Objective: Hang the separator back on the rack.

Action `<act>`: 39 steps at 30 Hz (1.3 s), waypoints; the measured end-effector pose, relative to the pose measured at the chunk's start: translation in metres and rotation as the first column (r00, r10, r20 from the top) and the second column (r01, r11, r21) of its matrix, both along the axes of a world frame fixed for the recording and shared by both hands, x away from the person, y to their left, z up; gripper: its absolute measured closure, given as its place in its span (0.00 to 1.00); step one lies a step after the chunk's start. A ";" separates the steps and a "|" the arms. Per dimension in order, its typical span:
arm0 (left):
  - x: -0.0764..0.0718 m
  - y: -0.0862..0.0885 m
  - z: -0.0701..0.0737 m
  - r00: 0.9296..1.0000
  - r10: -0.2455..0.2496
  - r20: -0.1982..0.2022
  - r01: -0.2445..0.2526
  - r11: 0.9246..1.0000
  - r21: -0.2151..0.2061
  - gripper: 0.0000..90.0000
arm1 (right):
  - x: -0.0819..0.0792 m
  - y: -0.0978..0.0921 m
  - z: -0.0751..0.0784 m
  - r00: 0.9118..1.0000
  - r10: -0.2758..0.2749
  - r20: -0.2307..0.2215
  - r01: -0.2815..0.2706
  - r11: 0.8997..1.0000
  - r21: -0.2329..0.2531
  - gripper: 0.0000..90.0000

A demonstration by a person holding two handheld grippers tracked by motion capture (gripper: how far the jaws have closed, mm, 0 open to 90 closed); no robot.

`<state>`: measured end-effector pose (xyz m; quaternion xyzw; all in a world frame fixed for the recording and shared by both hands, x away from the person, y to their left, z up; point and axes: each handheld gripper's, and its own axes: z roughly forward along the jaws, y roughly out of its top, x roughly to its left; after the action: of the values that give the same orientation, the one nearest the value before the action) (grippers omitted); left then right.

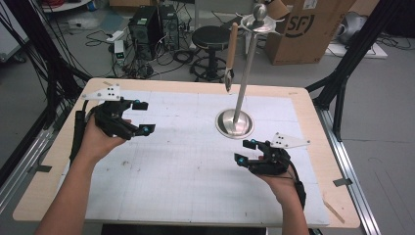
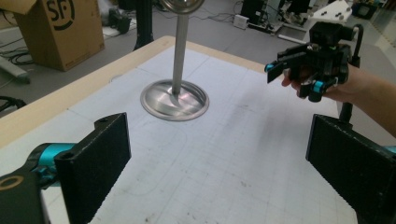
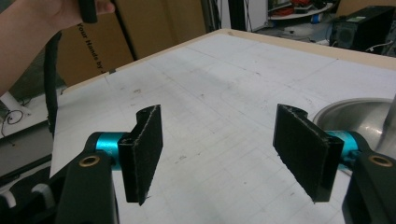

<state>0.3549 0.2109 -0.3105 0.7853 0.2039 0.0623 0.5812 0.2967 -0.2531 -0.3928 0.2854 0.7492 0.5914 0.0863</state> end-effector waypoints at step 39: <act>-0.033 0.029 -0.065 0.999 0.049 0.008 -0.049 0.999 0.000 0.02 | -0.002 -0.003 0.001 0.999 -0.050 0.010 0.050 0.999 0.009 0.22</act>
<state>0.3215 0.2401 -0.3754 0.7800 0.2208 0.0796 0.5801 0.2943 -0.2559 -0.3913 0.3014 0.7387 0.5939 0.1037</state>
